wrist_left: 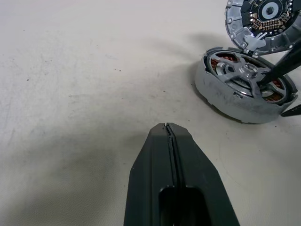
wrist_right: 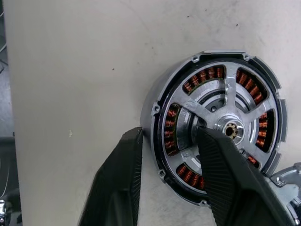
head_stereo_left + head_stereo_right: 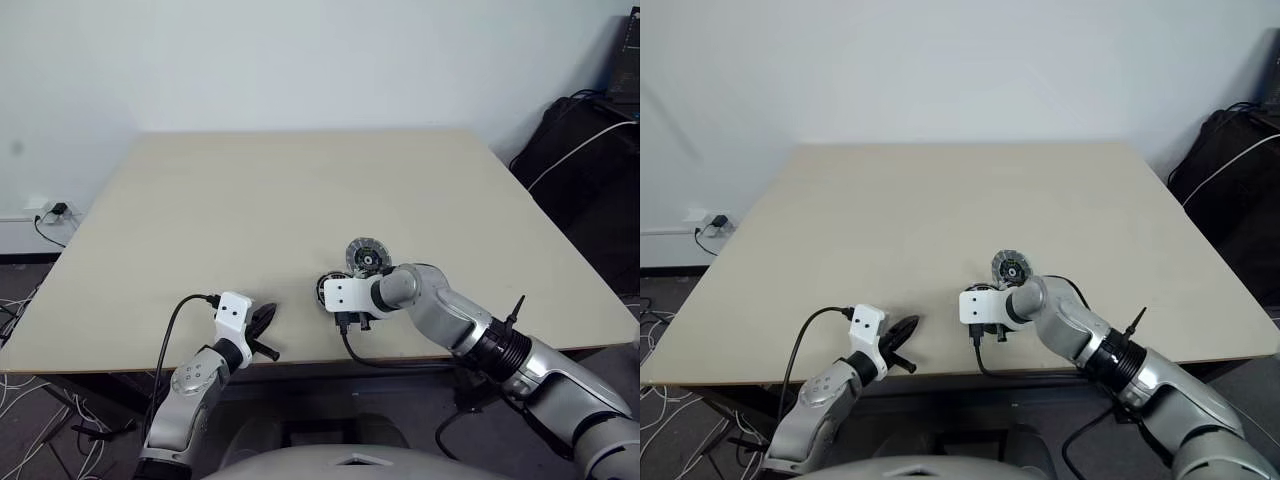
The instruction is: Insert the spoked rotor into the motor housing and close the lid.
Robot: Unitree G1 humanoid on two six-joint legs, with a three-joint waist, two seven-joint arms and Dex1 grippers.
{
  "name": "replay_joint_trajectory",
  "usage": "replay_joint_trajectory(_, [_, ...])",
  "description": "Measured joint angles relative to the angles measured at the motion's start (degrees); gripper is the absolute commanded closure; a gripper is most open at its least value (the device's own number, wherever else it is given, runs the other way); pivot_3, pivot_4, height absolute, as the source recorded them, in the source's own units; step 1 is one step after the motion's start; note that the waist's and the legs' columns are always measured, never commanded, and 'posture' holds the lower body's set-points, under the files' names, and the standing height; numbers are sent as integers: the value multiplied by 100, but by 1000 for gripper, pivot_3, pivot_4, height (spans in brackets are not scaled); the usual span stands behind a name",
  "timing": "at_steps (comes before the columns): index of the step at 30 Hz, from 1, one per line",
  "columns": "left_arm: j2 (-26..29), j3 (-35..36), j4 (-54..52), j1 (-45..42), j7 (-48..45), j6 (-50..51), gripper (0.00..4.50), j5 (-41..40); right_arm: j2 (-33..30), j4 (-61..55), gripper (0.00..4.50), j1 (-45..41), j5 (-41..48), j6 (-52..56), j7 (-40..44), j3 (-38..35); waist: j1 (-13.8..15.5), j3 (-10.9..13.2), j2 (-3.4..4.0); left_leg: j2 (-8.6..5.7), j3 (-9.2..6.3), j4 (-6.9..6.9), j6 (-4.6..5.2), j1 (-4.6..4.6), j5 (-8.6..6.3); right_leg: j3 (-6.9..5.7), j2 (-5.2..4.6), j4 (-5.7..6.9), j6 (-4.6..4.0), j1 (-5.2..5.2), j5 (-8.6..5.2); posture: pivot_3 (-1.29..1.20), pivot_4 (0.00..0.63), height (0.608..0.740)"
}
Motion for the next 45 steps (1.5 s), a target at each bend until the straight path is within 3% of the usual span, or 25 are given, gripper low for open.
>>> replay_joint_trajectory(4, [-1,-3,-10,-5,0,17,4500,0,-21,-64,4416,126,-38,-10,107,-71,4,-2,-4,2,1,5,-2,8,1,1,-1,1,9,8,-3,0,0,740])
replay_joint_trajectory(11, [-2,-9,-14,-10,-2,32,4500,0,214,-76,4426,357,-19,257,60,-381,8,-4,-8,4,0,8,-3,8,7,1,-2,4,25,9,-9,0,0,740])
replay_joint_trajectory(18, [-15,-15,-15,-7,1,34,4500,0,916,-279,4426,601,503,1870,-149,-1187,3,-3,-7,6,-2,6,-4,-4,6,2,-2,4,-6,-5,8,0,0,740])
replay_joint_trajectory(24, [-32,-22,-15,-1,1,34,4500,-1,1553,-299,4427,602,838,2889,-675,-1563,-4,-2,-5,6,-8,-6,-12,-12,1,1,-2,3,-10,-16,8,0,0,740])
replay_joint_trajectory(31, [-34,-27,-15,13,-2,34,4500,-1,2030,-104,4427,581,1075,3242,-1302,-1824,-81,-2,-4,6,-7,-7,-31,-2,-4,0,-1,4,-12,-9,6,0,0,740])
replay_joint_trajectory(38, [-32,-29,-17,23,-7,34,4500,-1,2331,-29,2157,582,1407,3270,-1705,-2050,-87,4,5,3,-10,-9,-18,-3,7,0,17,6,-10,-11,10,0,0,740])
replay_joint_trajectory(45, [-25,-27,-16,4,-42,34,4500,-1,2680,-878,2157,502,1939,3337,-1877,-2316,-84,6,8,4,-20,-23,-20,-6,5,-4,10,3,-8,-17,10,0,0,740])
